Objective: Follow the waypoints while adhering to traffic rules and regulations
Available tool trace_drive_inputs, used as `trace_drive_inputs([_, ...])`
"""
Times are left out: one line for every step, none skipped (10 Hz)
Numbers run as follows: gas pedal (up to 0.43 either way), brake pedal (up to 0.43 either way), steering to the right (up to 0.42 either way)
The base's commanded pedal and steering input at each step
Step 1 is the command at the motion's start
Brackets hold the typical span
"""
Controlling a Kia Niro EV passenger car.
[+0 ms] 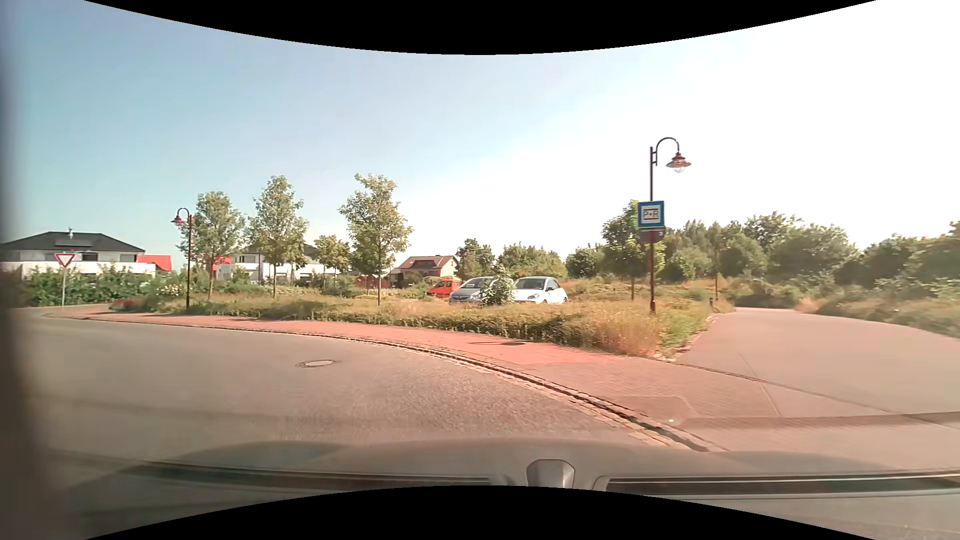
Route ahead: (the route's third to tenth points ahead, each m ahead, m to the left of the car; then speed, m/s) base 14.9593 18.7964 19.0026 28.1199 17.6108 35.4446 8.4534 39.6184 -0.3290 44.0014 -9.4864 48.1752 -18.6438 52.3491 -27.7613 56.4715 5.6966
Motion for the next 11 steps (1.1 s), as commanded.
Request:
trace_drive_inputs([0.138,0.006,-0.290])
trace_drive_inputs([0.138,0.006,-0.297])
trace_drive_inputs([0.138,0.006,-0.300])
trace_drive_inputs([0.138,0.006,-0.297])
trace_drive_inputs([0.138,0.006,-0.294])
trace_drive_inputs([0.138,0.006,-0.291])
trace_drive_inputs([0.138,0.006,-0.288])
trace_drive_inputs([0.138,0.006,-0.288])
trace_drive_inputs([0.138,0.006,-0.290])
trace_drive_inputs([0.130,0.006,-0.294])
trace_drive_inputs([0.130,0.006,-0.299])
